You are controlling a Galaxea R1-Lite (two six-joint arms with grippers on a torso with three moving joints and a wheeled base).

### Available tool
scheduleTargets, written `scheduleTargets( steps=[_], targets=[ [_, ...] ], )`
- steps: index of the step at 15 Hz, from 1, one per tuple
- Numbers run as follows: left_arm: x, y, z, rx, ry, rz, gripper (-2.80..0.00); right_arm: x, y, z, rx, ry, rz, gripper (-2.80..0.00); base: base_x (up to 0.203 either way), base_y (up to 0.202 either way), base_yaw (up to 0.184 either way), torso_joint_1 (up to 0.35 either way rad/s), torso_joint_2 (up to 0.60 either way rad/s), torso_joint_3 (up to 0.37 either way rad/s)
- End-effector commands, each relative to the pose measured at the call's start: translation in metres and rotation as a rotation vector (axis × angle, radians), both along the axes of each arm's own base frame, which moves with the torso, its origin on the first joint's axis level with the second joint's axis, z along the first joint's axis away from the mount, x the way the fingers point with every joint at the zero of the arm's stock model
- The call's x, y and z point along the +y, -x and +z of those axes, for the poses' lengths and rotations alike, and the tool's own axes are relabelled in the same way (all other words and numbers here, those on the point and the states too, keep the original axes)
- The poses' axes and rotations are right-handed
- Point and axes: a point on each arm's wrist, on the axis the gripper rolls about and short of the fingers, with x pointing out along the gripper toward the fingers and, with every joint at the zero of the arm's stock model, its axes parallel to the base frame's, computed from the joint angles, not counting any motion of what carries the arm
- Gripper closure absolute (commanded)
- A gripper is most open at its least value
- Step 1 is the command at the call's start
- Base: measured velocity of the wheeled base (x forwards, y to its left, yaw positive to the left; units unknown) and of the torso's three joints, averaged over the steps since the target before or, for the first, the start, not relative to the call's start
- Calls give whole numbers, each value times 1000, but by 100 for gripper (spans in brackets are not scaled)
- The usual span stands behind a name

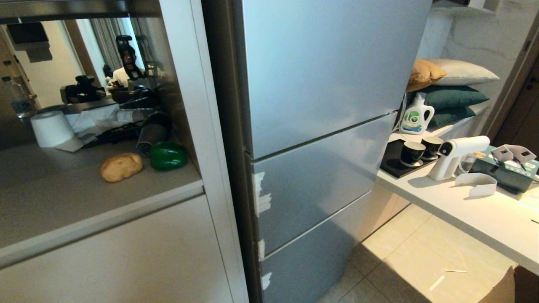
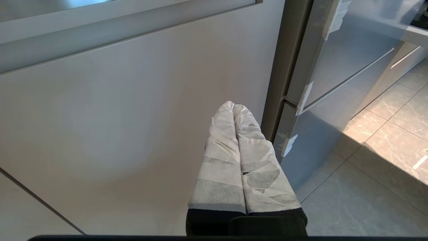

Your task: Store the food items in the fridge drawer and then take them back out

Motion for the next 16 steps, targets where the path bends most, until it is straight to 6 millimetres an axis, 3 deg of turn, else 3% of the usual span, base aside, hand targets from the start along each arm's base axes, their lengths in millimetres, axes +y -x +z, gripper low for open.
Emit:
scheduleTargets(
  steps=[1,5,8,12,16],
  targets=[
    [0,0,0,1,-2,1,0,0,-2,-8,27,0,-1,0,0,0,0,0,0,0],
    [-1,2,7,-28,-25,-31,0,0,-2,-8,28,0,0,0,0,0,0,0,0,0],
    [-4,2,52,-48,42,-174,0,0,-2,-8,27,0,0,0,0,0,0,0,0,0],
    [-10,-49,92,209,127,-444,0,0,-2,-8,27,0,0,0,0,0,0,0,0,0],
    [-20,-136,112,352,162,-549,0,0,-2,-8,27,0,0,0,0,0,0,0,0,0]
  ],
)
